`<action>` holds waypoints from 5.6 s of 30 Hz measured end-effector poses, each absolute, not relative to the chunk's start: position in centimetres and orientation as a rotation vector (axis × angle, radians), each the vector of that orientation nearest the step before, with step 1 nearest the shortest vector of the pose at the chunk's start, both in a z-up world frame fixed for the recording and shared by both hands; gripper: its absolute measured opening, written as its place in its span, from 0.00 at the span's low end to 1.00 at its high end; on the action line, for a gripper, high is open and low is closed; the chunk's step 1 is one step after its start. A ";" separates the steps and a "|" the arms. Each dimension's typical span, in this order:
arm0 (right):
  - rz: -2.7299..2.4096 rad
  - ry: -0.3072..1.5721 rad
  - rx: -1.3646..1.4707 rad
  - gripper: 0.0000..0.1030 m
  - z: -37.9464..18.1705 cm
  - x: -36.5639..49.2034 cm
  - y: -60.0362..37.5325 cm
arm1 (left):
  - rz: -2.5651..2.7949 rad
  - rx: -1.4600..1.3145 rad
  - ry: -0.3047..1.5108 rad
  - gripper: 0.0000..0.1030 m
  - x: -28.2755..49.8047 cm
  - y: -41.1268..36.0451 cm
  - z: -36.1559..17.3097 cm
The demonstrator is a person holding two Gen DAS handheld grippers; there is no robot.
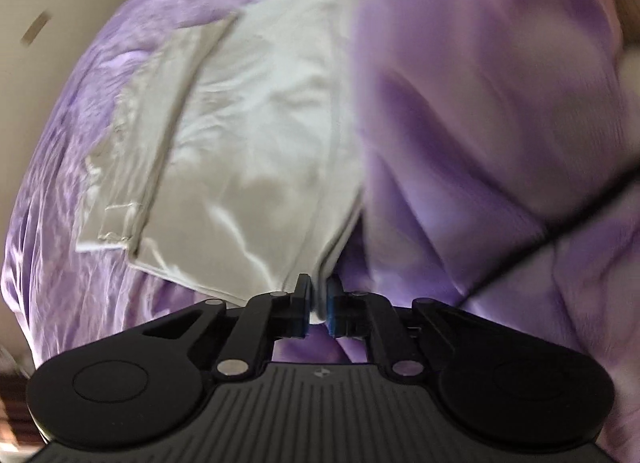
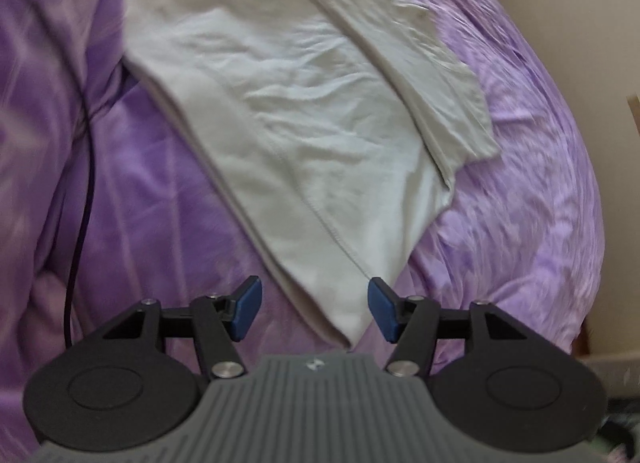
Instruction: Fold small clothes
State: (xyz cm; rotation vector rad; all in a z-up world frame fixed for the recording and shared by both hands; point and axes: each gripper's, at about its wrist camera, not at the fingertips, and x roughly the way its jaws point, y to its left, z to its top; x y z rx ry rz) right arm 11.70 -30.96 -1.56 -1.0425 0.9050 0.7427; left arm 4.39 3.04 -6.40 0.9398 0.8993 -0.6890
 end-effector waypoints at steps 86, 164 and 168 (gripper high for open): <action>0.362 0.828 -0.594 0.00 -15.3 53.9 -18.9 | -0.007 0.194 0.895 0.03 44.9 18.5 -12.6; 0.198 1.019 0.035 0.64 -13.1 32.2 -28.2 | -0.524 0.096 1.053 0.48 25.4 19.9 -10.2; 0.198 1.018 0.020 0.64 -13.2 32.3 -28.0 | -0.496 0.063 1.144 0.19 25.3 21.4 -10.7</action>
